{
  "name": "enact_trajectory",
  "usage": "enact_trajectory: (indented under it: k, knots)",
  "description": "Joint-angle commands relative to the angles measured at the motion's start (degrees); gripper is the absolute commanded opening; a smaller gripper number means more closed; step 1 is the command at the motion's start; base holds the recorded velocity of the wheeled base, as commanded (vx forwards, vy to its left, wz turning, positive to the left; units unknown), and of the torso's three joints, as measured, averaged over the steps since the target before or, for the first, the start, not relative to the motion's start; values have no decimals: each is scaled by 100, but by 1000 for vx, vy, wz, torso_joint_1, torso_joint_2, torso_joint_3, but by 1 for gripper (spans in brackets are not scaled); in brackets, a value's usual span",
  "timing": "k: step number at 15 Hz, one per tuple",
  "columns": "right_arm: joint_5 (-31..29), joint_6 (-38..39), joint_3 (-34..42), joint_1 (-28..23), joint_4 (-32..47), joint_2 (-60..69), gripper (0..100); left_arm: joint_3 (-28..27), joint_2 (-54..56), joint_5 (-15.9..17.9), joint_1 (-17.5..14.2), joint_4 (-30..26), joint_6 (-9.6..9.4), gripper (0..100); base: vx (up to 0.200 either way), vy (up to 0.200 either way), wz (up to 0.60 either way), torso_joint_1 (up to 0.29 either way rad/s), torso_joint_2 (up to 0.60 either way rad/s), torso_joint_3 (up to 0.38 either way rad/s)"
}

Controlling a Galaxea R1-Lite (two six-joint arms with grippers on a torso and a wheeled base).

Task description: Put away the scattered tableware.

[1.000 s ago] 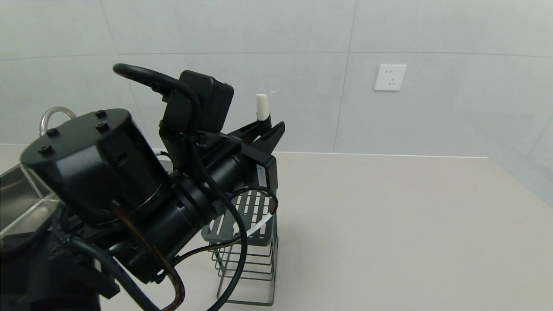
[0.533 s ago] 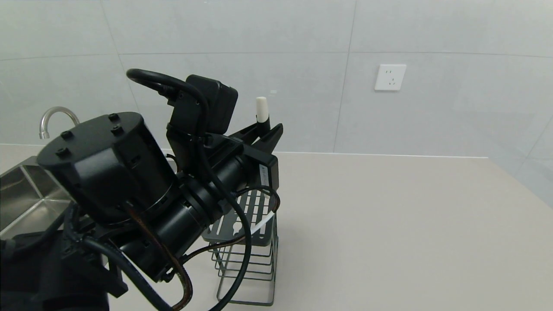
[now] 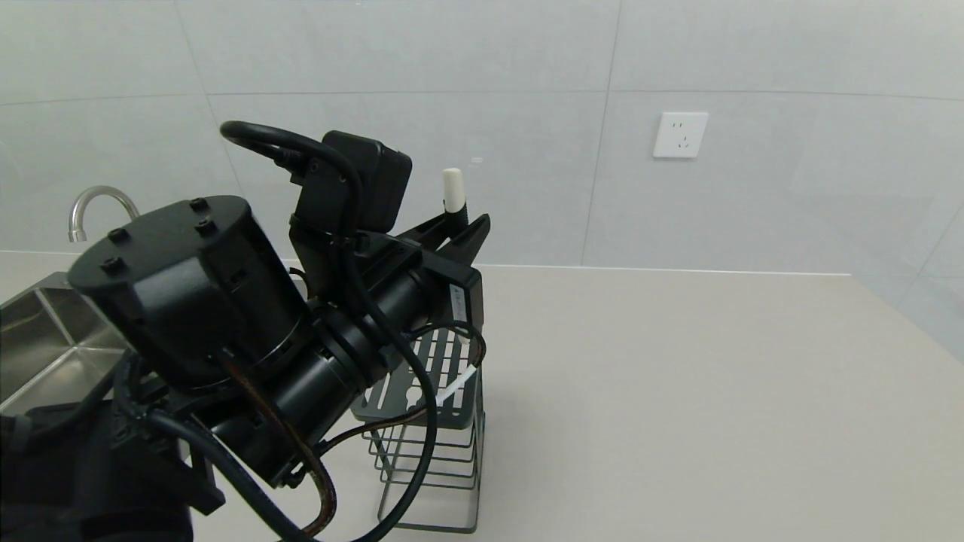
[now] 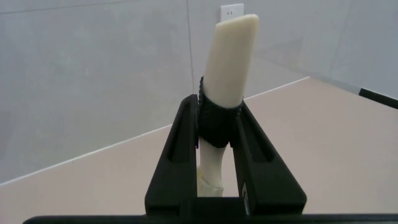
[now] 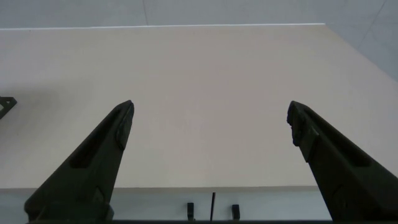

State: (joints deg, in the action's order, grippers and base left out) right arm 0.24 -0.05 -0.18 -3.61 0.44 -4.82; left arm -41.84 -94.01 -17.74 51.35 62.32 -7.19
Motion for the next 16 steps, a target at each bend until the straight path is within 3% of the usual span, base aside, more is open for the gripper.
enact_trajectory:
  k: [1, 6, 11, 16]
  knots:
    - [2, -4, 1, 0, 0, -11, 100, 9, -38, -2, -11, 0, 7, 0, 0, 0, 0, 0, 0, 0]
    - [2, -4, 1, 0, 0, -11, 100, 27, -91, -2, -19, 0, 7, 0, 0, 0, 0, 0, 0, 0]
    - [2, -4, 1, 0, 0, -11, 100, 378, -56, 7, -11, -9, 236, 0, 0, 0, 0, 0, 0, 0]
    - [2, -4, 1, 0, 0, -11, 100, 396, -135, 33, -19, -18, 253, 0, 0, 0, 0, 0, 0, 0]
